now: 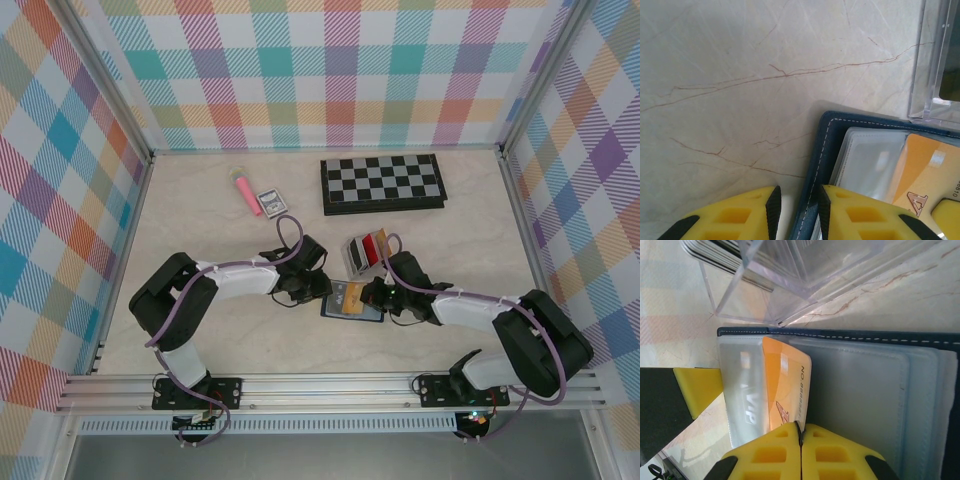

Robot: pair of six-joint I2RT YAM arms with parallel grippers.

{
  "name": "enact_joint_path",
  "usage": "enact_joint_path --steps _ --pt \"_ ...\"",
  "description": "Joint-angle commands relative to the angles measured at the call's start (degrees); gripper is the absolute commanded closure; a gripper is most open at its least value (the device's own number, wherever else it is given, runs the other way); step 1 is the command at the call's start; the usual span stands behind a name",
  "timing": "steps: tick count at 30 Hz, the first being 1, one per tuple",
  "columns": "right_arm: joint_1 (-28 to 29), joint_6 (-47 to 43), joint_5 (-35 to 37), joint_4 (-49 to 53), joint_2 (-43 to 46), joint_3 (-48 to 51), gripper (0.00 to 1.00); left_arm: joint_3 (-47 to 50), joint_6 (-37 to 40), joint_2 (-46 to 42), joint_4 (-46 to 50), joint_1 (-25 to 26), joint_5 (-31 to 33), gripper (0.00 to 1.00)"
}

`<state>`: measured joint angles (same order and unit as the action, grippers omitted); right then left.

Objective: Put the credit cards into the card holder
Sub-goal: Insert the credit card into the card slot.

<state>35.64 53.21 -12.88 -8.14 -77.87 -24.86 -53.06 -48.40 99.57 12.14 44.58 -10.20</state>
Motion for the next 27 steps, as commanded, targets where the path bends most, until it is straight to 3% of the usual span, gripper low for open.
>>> enact_joint_path --steps 1,10,20,27 --pt "1.19 -0.16 -0.74 2.62 -1.28 -0.64 0.93 1.62 -0.46 3.59 -2.58 1.24 -2.54 0.70" --pt "1.33 -1.97 -3.97 1.54 -5.01 -3.23 0.94 1.33 -0.43 3.70 -2.52 1.23 -2.54 0.70" --pt "-0.72 -6.86 -2.92 12.88 -1.54 -4.28 0.96 1.21 -0.51 4.32 -2.21 1.26 -1.71 0.72" --pt "-1.80 -7.83 -4.26 14.15 -0.36 -3.37 0.97 1.20 -0.49 4.49 -2.30 1.23 -1.93 0.72"
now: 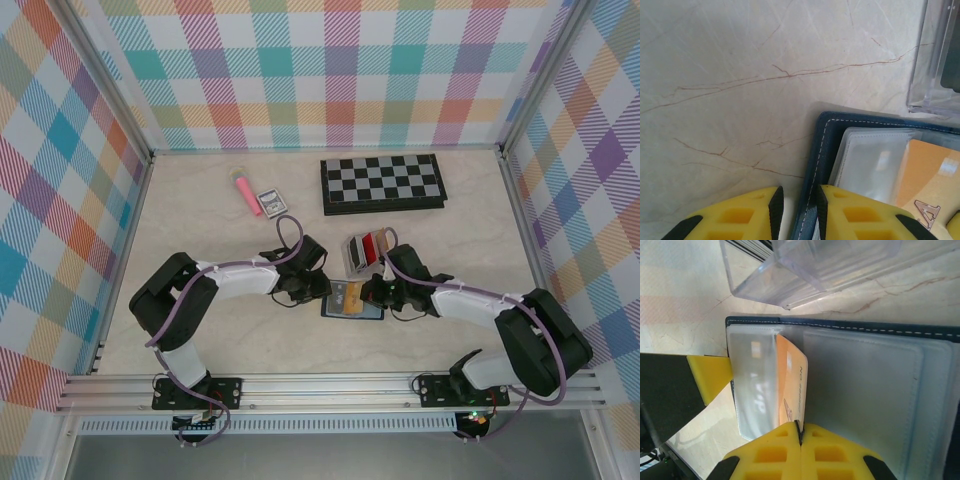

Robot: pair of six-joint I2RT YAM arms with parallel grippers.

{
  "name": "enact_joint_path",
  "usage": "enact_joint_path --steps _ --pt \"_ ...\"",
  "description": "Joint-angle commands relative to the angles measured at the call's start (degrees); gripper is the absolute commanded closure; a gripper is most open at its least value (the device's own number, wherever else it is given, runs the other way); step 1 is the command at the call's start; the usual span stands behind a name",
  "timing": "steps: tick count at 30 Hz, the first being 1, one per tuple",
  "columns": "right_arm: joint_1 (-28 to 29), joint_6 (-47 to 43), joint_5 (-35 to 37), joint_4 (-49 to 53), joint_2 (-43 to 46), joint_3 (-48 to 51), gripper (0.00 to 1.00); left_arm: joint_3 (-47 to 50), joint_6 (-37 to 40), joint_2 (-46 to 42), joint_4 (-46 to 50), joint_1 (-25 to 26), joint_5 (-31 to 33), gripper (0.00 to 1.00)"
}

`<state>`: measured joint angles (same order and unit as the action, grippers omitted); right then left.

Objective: Put the credit cards into the card holder
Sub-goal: Insert the credit card into the card slot.

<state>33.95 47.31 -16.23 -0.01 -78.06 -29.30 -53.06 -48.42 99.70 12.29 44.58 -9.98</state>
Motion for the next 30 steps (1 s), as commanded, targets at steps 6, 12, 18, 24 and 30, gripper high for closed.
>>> enact_joint_path --steps 6,12,18,24,30 --pt "-0.10 0.46 -5.00 -0.84 -4.02 1.77 0.96 1.20 -0.47 4.10 -2.71 1.24 -2.33 0.72" --pt "-0.03 0.56 -5.83 -2.52 -6.91 0.34 0.96 1.15 -0.44 4.28 -2.98 1.24 -2.59 0.72" --pt "2.03 10.06 3.11 -5.47 -5.02 2.40 0.96 1.35 -0.78 4.14 -3.06 1.22 -2.72 0.72" --pt "2.17 13.06 6.43 -6.32 -2.06 3.61 0.96 2.55 -1.88 3.30 -4.06 1.31 -3.25 0.72" --pt "5.14 13.93 4.49 -8.90 -6.53 1.50 0.93 3.46 -3.65 3.75 -6.84 2.01 -4.86 0.72"
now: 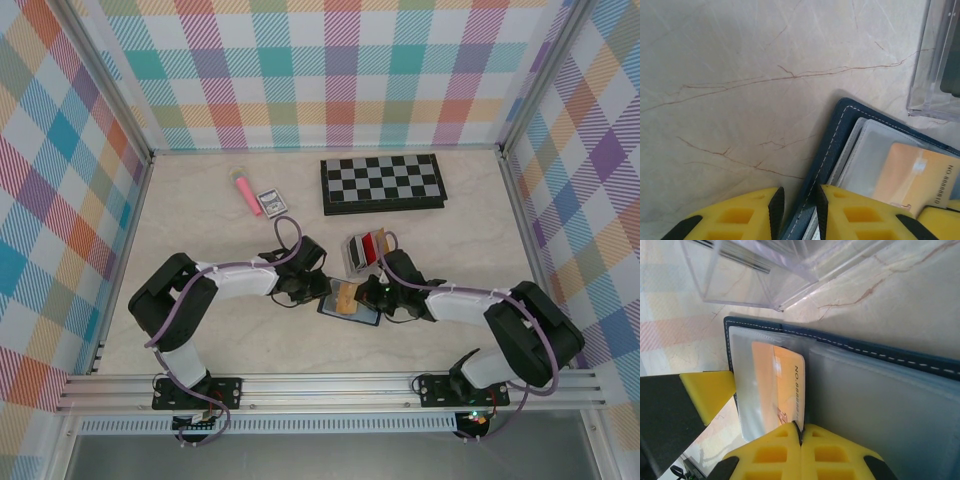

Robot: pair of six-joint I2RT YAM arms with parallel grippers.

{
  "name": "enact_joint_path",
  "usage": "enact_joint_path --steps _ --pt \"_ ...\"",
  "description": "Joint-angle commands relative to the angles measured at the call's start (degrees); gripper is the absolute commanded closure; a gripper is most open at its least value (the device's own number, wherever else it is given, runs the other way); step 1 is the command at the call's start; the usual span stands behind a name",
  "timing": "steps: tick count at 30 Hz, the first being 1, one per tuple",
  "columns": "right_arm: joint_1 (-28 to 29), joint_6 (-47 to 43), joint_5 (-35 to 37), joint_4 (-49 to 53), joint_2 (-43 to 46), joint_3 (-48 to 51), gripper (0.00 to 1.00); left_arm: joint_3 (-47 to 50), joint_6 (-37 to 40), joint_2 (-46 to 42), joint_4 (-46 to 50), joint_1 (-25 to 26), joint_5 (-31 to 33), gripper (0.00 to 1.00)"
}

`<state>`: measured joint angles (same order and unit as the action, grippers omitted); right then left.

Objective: Put the credit cards into the card holder
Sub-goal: Insert the credit card into the card slot.

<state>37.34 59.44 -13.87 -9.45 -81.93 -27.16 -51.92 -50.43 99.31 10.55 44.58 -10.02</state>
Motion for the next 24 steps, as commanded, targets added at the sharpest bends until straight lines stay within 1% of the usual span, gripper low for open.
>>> enact_joint_path --steps 1,7,10,13,15,17,20,22,24 --pt "2.44 2.06 2.56 0.91 -3.40 -1.42 0.93 2.33 -1.79 4.22 -5.13 2.23 -4.79 0.72" --pt "5.62 5.17 5.23 2.78 -6.42 -4.99 0.91 2.60 -2.65 3.92 -5.38 2.98 -4.53 0.72" --pt "5.90 6.39 5.11 3.24 -7.42 -5.88 0.90 3.02 -3.48 3.44 -5.65 3.09 -4.11 0.72" --pt "5.89 5.49 4.10 4.03 -7.66 -6.74 0.88 3.22 -3.86 3.09 -5.54 3.27 -3.73 0.72" --pt "5.90 4.28 3.82 5.71 -7.01 -7.01 0.85 3.32 -4.06 2.79 -5.53 3.28 -3.48 0.72" --pt "5.90 3.48 6.30 10.70 -5.38 -7.30 0.78 3.56 -4.06 2.41 -5.18 3.24 -3.06 0.72" --pt "5.90 2.11 8.80 14.41 -2.62 -6.81 0.73 3.67 -3.88 2.16 -4.78 3.25 -2.55 0.72" --pt "5.90 1.56 8.86 15.56 -1.55 -6.72 0.72 3.68 -3.88 2.25 -4.77 3.24 -2.51 0.72" --pt "5.94 1.44 8.24 15.53 -1.21 -6.48 0.73 3.67 -3.79 2.27 -4.85 3.25 -2.46 0.72"
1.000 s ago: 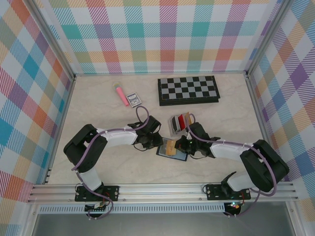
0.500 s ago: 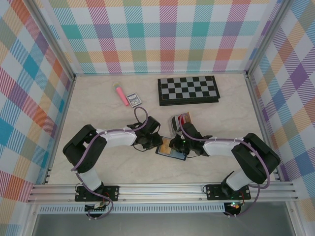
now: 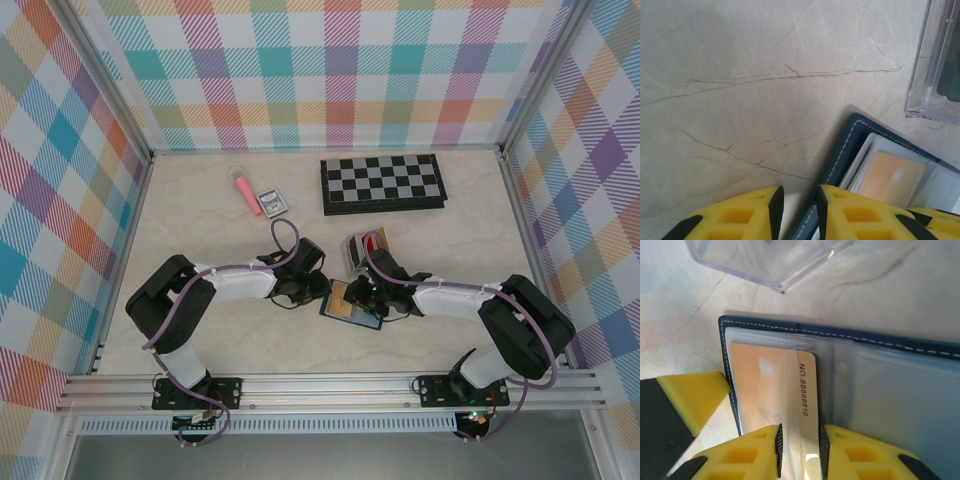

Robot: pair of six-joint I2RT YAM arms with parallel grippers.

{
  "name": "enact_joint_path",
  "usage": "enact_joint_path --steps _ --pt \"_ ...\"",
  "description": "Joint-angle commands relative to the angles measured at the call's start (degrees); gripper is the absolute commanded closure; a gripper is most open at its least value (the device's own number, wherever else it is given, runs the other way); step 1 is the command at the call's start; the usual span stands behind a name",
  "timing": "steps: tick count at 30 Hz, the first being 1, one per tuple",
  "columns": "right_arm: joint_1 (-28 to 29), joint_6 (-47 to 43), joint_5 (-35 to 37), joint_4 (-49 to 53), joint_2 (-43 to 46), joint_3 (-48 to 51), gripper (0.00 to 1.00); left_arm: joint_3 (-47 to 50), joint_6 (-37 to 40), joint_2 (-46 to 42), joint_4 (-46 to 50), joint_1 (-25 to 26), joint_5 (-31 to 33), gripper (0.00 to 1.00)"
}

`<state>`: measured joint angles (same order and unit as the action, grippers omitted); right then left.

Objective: Put the credit cards into the card holder
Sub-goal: Insert the credit card into the card slot, then pick up the credit card from the storage box.

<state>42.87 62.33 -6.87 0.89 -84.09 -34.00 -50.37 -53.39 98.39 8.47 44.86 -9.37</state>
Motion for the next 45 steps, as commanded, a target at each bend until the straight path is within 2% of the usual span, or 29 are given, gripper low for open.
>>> enact_joint_path --steps 1,4,9,17,22,27,30,32,36,39,45 --pt "0.37 -1.50 0.84 5.00 0.91 0.42 0.73 2.12 -0.82 3.19 -2.79 3.00 -3.10 0.73" --pt "0.37 -1.68 -0.71 3.36 0.23 0.79 0.81 2.12 -0.71 3.21 -3.08 2.97 -3.50 0.73" --pt "0.36 -1.25 -3.10 0.22 -1.48 0.11 0.86 2.47 -0.88 2.93 -3.59 2.96 -3.96 0.74" --pt "-0.37 3.96 -4.98 -6.69 -2.52 -0.06 0.86 5.10 -4.81 1.82 -7.41 3.90 -4.61 0.76" --pt "-1.45 4.30 -5.93 -7.01 -0.94 0.39 0.84 6.21 -7.36 1.08 -8.55 5.19 -3.74 0.77" --pt "-3.17 0.69 -6.09 -2.34 1.88 0.95 0.79 7.49 -9.37 -1.03 -8.65 5.51 -1.44 0.77" --pt "-3.24 -2.99 -3.49 4.90 4.99 -0.43 0.73 7.35 -8.82 -3.46 -5.57 5.50 1.67 0.74" --pt "-3.32 -6.19 0.11 11.17 8.29 -1.92 0.66 6.75 -7.87 -4.92 -3.79 5.42 3.47 0.70" --pt "-4.19 -14.09 8.13 23.58 11.18 -8.68 0.61 3.17 -4.21 -5.23 1.48 4.34 5.68 0.68" --pt "-4.79 -22.13 13.03 29.89 8.23 -16.43 0.60 1.48 -2.38 -4.68 1.34 2.42 4.89 0.67" --pt "-4.87 -32.33 19.45 37.61 -4.84 -31.30 0.62 -2.05 1.18 -2.81 1.47 -2.19 3.06 0.63"
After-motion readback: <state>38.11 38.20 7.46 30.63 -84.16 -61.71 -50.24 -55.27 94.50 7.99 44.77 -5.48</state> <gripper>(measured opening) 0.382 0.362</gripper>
